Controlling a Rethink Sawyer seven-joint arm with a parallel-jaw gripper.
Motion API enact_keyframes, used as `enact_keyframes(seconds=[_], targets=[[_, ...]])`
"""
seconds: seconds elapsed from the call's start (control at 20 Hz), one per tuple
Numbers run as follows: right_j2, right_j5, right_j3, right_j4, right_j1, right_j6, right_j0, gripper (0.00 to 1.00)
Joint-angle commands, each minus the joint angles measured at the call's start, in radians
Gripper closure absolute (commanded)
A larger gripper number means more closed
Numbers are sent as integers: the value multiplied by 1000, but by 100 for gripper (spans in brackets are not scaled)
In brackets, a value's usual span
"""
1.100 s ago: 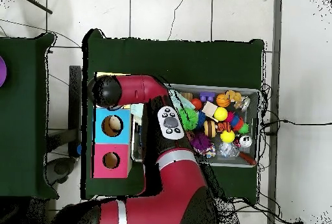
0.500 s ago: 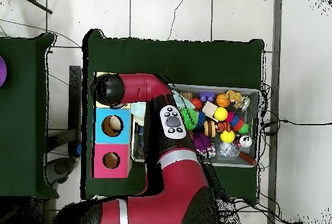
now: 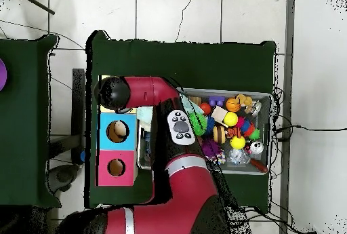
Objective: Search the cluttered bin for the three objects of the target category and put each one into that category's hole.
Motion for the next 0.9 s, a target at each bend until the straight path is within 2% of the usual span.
enact_keyframes(seconds=[0.05,0.35,0.6,0.9], targets=[[75,93,137,-71,-30,-83,-54,0],[34,123,129,-74,-135,-51,-30,0],[19,106,118,-91,-142,-23,-12,0],[22,84,98,-115,-115,3,-5,0]])
